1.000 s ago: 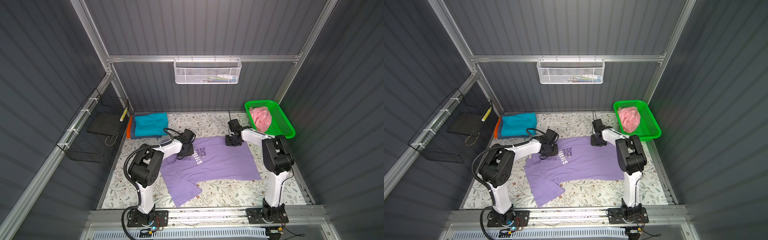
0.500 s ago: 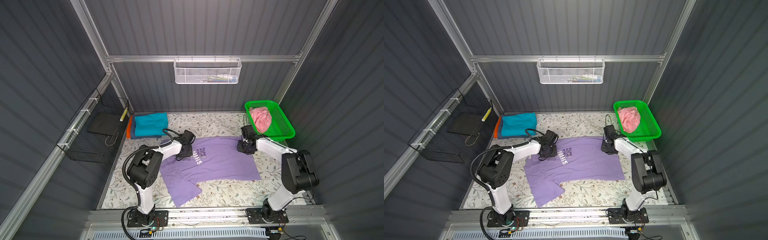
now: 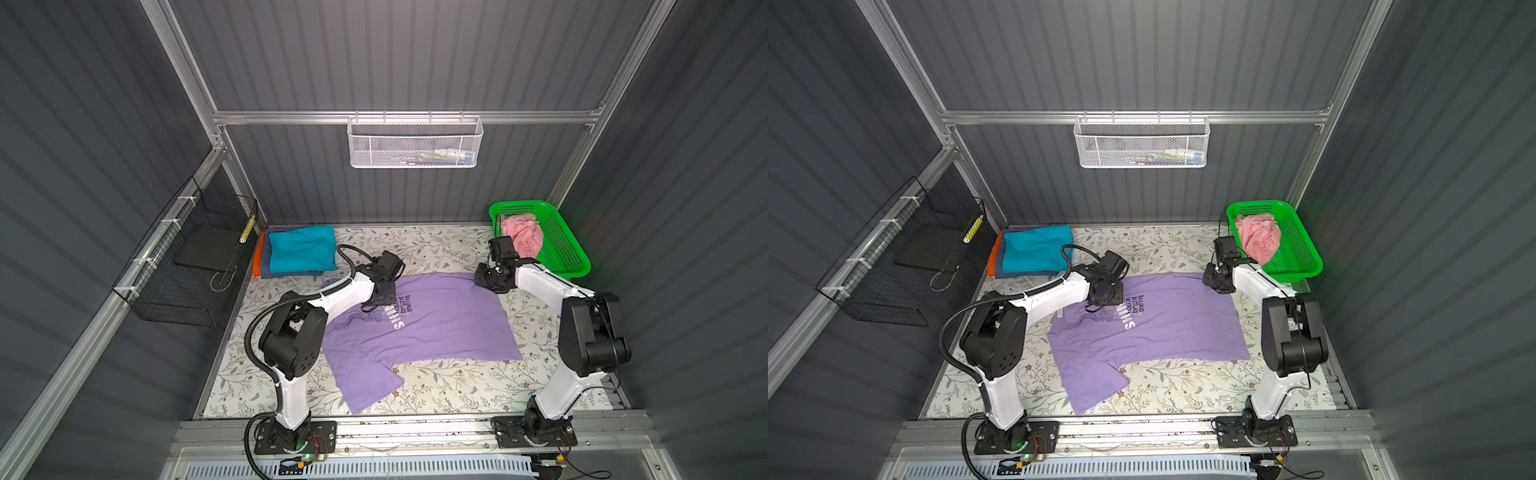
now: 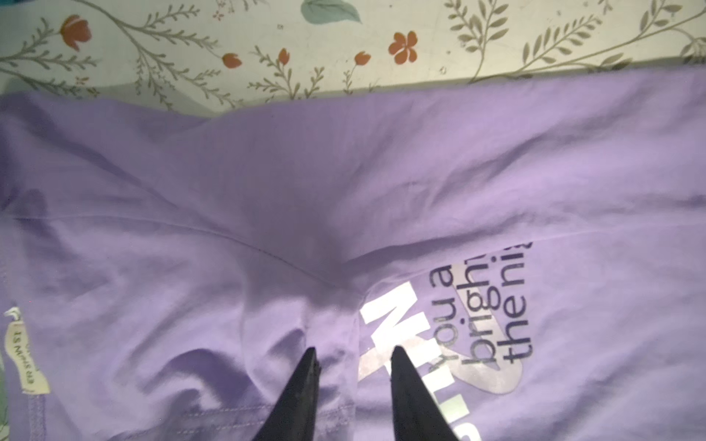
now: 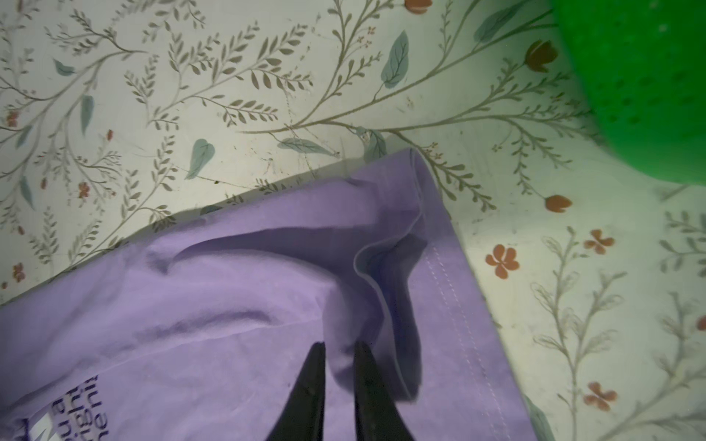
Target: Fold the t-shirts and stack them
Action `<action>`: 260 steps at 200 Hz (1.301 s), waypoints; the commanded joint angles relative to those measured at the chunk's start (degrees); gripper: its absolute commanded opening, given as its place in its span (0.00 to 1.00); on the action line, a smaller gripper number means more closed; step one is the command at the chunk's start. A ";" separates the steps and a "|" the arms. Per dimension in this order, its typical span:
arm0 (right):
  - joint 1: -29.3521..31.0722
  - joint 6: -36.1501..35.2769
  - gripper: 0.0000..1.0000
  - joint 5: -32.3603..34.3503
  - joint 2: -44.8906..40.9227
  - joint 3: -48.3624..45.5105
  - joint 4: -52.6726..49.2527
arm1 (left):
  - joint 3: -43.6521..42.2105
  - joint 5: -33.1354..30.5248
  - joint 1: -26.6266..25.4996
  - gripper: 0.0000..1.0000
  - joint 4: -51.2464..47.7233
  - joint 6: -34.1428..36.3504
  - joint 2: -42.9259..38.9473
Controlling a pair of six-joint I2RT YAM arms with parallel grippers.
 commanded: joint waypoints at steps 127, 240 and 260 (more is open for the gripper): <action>-8.34 0.72 0.27 -3.66 0.99 0.55 -0.95 | -3.12 -0.36 -0.46 0.34 -2.38 -0.07 4.66; -9.47 2.36 0.34 -9.76 9.94 5.62 0.13 | -2.95 -0.07 -0.47 0.34 -2.83 -0.07 6.19; -9.39 2.67 0.34 -9.54 9.67 5.37 0.12 | -2.95 -0.32 -0.47 0.34 -3.05 -0.06 6.19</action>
